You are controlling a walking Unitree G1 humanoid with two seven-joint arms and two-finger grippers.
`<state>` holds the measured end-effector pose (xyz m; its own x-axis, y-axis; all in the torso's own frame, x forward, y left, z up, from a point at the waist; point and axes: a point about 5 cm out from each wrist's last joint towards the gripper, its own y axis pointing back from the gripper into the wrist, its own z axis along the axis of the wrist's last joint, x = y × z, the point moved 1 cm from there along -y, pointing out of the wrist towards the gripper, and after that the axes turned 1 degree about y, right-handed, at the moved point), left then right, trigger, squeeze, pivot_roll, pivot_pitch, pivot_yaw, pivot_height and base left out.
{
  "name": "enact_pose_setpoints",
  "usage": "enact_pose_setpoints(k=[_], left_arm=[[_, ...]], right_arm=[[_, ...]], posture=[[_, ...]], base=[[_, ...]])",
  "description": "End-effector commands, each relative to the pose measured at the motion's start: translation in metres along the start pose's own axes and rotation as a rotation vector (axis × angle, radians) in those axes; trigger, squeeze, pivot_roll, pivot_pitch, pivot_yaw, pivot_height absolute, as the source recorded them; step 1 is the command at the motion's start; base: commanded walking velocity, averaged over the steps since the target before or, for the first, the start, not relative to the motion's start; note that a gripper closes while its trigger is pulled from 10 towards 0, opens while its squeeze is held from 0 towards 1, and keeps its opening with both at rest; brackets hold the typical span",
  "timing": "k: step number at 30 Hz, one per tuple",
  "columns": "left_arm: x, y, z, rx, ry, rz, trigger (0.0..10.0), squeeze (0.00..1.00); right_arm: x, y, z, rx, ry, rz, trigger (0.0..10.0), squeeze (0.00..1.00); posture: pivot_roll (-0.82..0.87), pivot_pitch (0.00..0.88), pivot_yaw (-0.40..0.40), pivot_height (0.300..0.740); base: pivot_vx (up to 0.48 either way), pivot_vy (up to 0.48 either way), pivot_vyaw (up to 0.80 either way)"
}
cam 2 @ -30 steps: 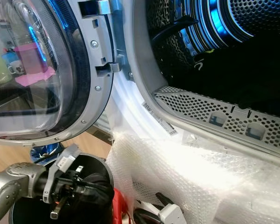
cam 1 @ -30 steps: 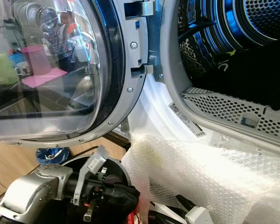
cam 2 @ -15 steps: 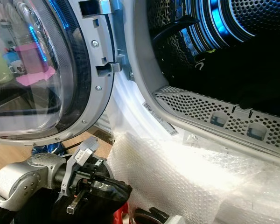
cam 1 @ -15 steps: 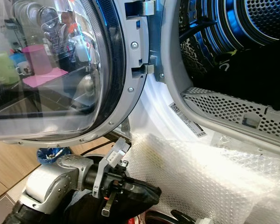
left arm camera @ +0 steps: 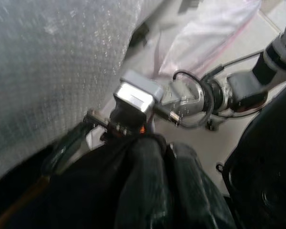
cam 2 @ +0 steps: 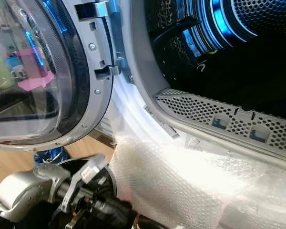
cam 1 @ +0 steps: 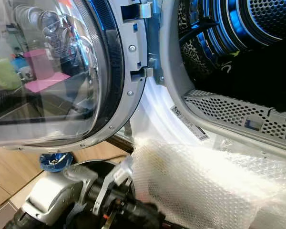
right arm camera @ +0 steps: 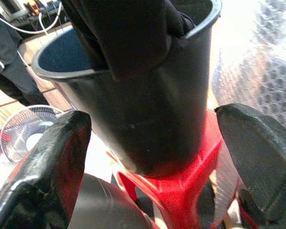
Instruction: Clothes washing
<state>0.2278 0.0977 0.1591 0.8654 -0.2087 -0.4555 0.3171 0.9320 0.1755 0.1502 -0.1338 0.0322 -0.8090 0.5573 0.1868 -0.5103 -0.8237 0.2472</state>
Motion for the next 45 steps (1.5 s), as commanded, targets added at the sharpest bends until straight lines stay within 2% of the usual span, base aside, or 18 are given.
enact_pose_setpoints(k=[1, 4, 9, 17, 21, 24, 27, 28, 36, 37, 38, 39, 40, 45], left_arm=[[-0.003, 0.000, 0.001, 0.019, -0.023, -0.014, 0.0, 0.00], [-0.005, -0.006, 0.005, 0.007, -0.028, -0.039, 0.0, 0.00], [-0.005, -0.009, 0.005, 0.011, -0.038, -0.052, 0.0, 0.00], [-0.004, -0.011, 0.005, 0.011, -0.048, -0.053, 0.0, 0.00], [0.000, -0.015, 0.008, -0.005, -0.062, -0.042, 0.0, 0.00], [0.000, -0.018, 0.008, -0.009, -0.063, -0.049, 0.0, 0.00], [0.000, -0.018, 0.009, -0.008, -0.067, -0.052, 0.0, 0.00], [0.000, -0.018, 0.009, -0.009, -0.070, -0.051, 0.0, 0.00], [0.003, -0.019, 0.010, -0.010, -0.082, -0.039, 0.0, 0.00], [0.003, -0.019, 0.010, -0.011, -0.083, -0.039, 0.0, 0.00], [0.003, -0.020, 0.011, -0.011, -0.086, -0.038, 0.0, 0.00], [0.003, -0.020, 0.011, -0.012, -0.087, -0.038, 0.0, 0.00], [0.003, -0.020, 0.011, -0.013, -0.089, -0.038, 0.0, 0.00], [0.004, -0.021, 0.011, -0.015, -0.096, -0.031, 0.0, 0.00]], right_arm=[[0.006, -0.003, 0.005, -0.023, -0.003, 0.031, 10.0, 0.00], [0.007, -0.012, 0.023, -0.096, 0.004, 0.034, 10.0, 0.00], [0.009, -0.024, 0.037, -0.152, 0.000, 0.046, 10.0, 0.00], [0.011, -0.034, 0.040, -0.149, 0.012, 0.047, 10.0, 0.00], [0.004, -0.044, 0.031, -0.075, 0.039, 0.015, 10.0, 0.00], [-0.003, -0.053, 0.037, -0.119, 0.025, -0.016, 10.0, 0.00], [-0.001, -0.056, 0.042, -0.151, 0.007, 0.005, 10.0, 0.00], [0.007, -0.057, 0.046, -0.171, -0.013, 0.072, 10.0, 0.00], [0.015, -0.063, 0.048, -0.152, -0.015, 0.202, 10.0, 0.00], [0.015, -0.064, 0.048, -0.147, -0.013, 0.208, 7.1, 0.00], [0.015, -0.064, 0.047, -0.139, -0.006, 0.212, 1.0, 0.00], [0.014, -0.064, 0.047, -0.135, -0.002, 0.215, 1.0, 0.00], [0.014, -0.064, 0.047, -0.133, -0.002, 0.218, 0.0, 0.00], [0.011, -0.065, 0.048, -0.138, 0.000, 0.216, 0.0, 0.00]], posture=[[0.11, 0.000, 0.124, 0.740], [0.11, 0.000, 0.120, 0.740], [0.11, 0.000, 0.119, 0.740], [0.11, 0.000, 0.117, 0.740], [0.10, 0.000, 0.115, 0.740], [0.11, 0.000, 0.114, 0.740], [0.11, 0.000, 0.114, 0.740], [0.11, 0.000, 0.112, 0.740], [0.11, 0.000, 0.110, 0.740], [0.11, 0.000, 0.110, 0.740], [0.11, 0.000, 0.109, 0.740], [0.11, 0.000, 0.109, 0.740], [0.11, 0.000, 0.109, 0.740], [0.12, 0.000, 0.107, 0.740]], base=[[0.000, 0.000, 0.00], [0.000, 0.000, 0.00], [0.000, 0.000, 0.00], [0.000, 0.000, 0.00], [0.000, 0.000, 0.00], [0.000, 0.000, 0.00], [0.000, 0.000, 0.00], [0.000, 0.000, 0.00], [0.000, 0.000, 0.00], [0.000, 0.000, 0.00], [0.000, 0.000, 0.00], [0.000, 0.000, 0.00], [0.000, 0.000, 0.00], [0.000, 0.000, 0.00]])
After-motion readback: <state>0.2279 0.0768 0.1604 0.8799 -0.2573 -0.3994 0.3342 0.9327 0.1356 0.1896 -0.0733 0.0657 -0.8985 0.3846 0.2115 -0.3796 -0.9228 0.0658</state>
